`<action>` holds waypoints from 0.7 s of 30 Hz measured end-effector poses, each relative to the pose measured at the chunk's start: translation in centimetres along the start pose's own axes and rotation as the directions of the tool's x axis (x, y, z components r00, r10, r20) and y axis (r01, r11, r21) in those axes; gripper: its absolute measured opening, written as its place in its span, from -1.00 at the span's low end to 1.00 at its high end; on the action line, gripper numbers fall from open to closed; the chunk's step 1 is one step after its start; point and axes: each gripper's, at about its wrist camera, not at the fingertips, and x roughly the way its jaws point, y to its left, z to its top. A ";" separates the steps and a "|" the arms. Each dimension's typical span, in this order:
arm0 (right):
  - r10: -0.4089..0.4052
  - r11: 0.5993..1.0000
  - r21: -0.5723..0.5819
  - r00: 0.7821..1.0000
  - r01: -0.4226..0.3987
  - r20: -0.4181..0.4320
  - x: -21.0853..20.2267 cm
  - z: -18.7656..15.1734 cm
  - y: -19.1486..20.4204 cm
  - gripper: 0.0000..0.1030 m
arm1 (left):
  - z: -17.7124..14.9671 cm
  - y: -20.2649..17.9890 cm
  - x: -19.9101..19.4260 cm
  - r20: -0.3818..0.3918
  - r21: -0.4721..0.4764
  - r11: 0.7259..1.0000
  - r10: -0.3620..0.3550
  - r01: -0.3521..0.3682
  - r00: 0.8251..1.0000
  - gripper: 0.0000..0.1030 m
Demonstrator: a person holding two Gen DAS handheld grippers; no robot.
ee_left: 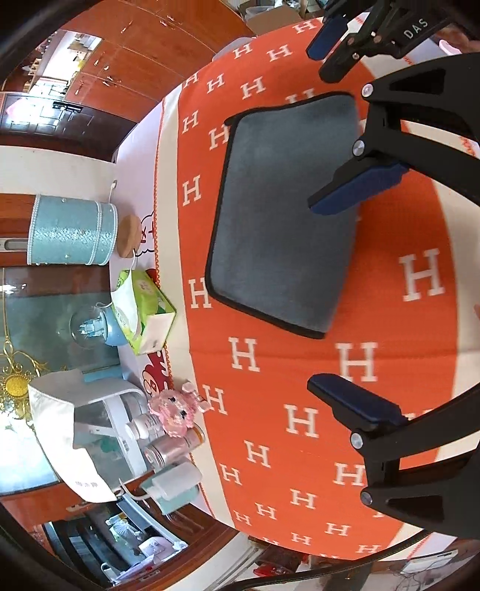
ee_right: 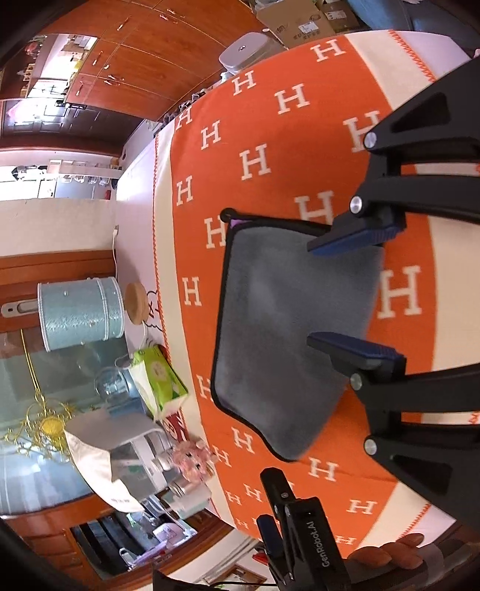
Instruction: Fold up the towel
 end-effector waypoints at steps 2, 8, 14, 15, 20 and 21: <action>0.000 1.000 -0.013 1.000 0.000 0.001 -0.7 -0.7 0.3 -0.16 | -1.0 -0.2 -1.2 0.015 0.006 1.000 0.000 0.000 1.000 0.69; -0.010 1.000 -0.023 1.000 0.010 0.002 -2.4 -2.7 0.8 -0.15 | -3.8 -0.4 -4.0 0.022 -0.008 1.000 -0.030 0.030 0.999 0.71; 0.016 1.000 -0.022 0.999 -0.016 0.029 -4.7 -4.5 1.5 -0.15 | -6.2 -0.5 -6.3 0.045 -0.020 1.000 -0.022 0.023 0.999 0.81; 0.017 1.000 -0.025 0.999 -0.016 0.033 -5.1 -4.9 1.7 -0.14 | -6.5 -0.5 -6.7 0.054 -0.021 1.000 -0.019 0.020 0.998 0.83; 0.029 0.999 -0.030 0.999 -0.028 0.044 -6.5 -6.1 2.5 -0.06 | -8.2 -0.6 -8.9 0.100 -0.027 1.000 -0.009 0.012 0.995 0.98; 0.026 0.999 -0.033 0.999 -0.025 0.047 -6.7 -6.3 2.7 -0.06 | -8.4 -0.6 -9.2 0.107 -0.030 0.999 -0.010 0.014 0.994 0.98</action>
